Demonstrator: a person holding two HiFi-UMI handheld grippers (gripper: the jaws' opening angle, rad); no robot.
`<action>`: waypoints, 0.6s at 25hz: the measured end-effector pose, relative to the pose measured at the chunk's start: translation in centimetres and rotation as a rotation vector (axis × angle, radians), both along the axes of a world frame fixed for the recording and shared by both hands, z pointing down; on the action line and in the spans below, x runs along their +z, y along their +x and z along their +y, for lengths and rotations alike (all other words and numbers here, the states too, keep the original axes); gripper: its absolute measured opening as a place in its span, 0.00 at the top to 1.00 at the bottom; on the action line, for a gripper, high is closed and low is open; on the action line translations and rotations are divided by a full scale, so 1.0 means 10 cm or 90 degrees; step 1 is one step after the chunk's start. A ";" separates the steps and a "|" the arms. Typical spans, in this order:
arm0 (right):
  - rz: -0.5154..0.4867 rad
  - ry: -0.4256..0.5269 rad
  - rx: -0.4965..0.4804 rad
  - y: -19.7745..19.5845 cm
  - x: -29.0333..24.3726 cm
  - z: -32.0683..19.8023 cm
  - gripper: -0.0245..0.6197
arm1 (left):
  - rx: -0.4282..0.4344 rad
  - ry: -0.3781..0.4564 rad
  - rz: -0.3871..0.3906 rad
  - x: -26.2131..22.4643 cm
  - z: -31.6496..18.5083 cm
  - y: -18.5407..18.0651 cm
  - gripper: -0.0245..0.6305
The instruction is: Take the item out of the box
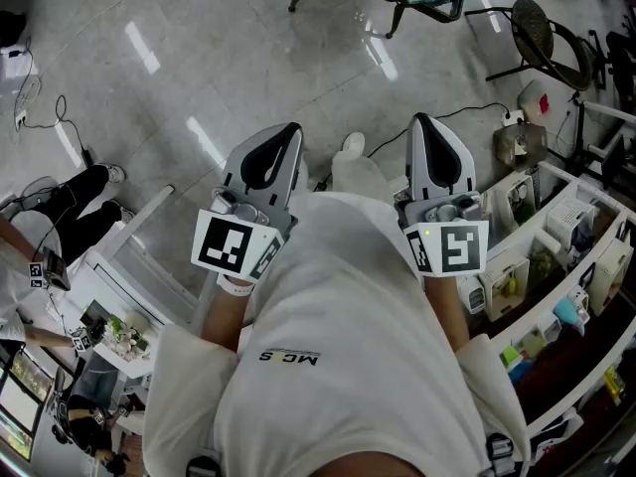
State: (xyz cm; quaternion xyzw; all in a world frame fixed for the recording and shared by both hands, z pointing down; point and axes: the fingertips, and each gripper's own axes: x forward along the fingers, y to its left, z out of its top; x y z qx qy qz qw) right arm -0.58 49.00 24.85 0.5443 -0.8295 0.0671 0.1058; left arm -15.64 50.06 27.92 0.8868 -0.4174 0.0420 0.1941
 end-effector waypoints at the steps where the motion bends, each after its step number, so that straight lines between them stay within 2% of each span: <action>1: -0.004 -0.005 -0.003 0.13 0.04 0.00 0.94 | -0.005 -0.004 0.002 -0.01 -0.02 0.14 0.93; 6: -0.046 -0.022 -0.015 0.61 0.14 0.07 0.94 | -0.006 0.006 -0.011 -0.11 -0.10 0.74 0.93; 10: -0.071 -0.013 -0.028 0.93 0.12 0.04 0.94 | -0.032 -0.010 -0.024 -0.06 -0.18 1.08 0.93; 15: -0.089 0.008 -0.017 1.45 0.14 -0.07 0.94 | -0.012 -0.011 -0.035 -0.02 -0.31 1.61 0.93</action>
